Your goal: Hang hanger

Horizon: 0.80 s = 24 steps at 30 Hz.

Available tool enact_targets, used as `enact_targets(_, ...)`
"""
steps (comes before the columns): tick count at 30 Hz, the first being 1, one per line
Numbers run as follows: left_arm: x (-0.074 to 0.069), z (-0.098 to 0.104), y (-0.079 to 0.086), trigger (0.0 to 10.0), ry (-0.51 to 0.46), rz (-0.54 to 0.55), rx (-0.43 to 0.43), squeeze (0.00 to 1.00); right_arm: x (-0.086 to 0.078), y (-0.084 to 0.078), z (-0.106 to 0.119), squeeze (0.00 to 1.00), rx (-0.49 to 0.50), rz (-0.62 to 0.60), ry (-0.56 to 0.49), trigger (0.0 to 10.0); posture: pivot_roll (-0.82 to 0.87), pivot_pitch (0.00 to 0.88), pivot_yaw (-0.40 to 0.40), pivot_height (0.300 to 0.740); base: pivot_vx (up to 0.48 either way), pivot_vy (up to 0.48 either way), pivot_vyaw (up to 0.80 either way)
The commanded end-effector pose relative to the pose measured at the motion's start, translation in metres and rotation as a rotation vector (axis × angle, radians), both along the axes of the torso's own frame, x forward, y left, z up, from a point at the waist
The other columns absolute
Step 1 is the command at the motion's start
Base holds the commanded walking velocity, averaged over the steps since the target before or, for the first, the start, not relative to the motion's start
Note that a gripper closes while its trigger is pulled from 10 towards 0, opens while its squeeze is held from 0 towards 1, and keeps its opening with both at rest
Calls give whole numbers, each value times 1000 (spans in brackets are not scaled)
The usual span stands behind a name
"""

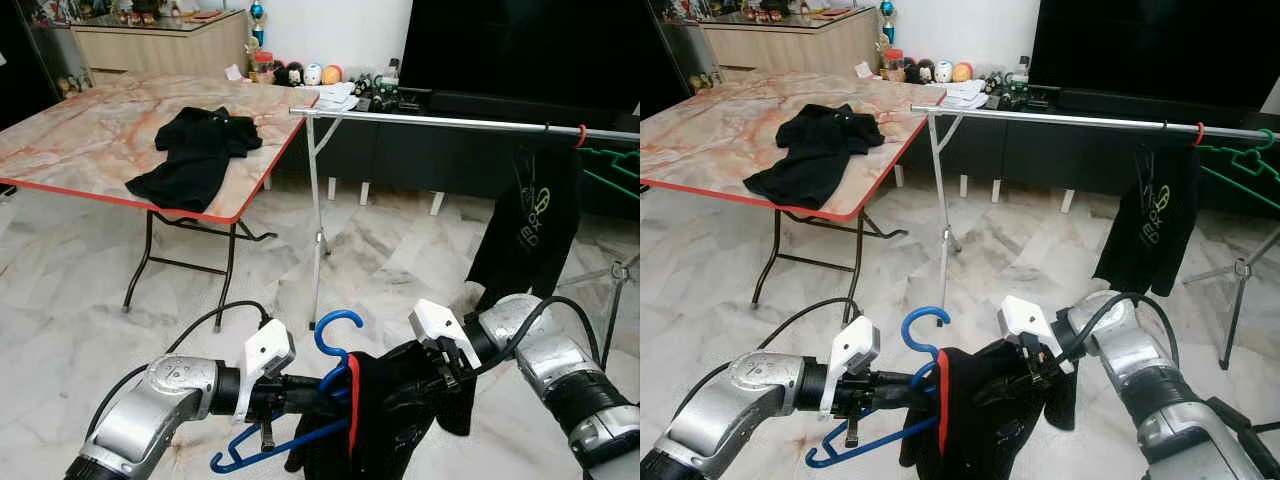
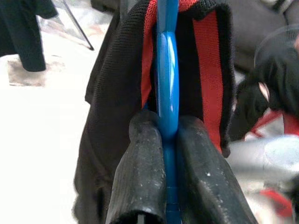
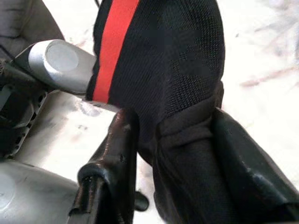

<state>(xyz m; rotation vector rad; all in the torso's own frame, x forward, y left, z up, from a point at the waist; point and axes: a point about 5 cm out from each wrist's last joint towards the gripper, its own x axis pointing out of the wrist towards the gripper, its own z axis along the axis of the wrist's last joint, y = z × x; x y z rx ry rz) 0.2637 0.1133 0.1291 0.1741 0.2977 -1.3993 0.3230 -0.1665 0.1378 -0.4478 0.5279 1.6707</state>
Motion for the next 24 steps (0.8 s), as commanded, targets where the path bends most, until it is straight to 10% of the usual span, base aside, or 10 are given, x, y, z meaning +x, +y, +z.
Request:
enact_targets(1,5,14,-4,10000,-80,-52,6,0,-5,10,0,0,-18,93,1,0,32,27,-36,740,0,0,0)
enact_targets(24,14,16,-7,10000,-125,-91,75,0,-16,11,-10,0,-65,160,37,0,34,30,-31,740,0,0,0)
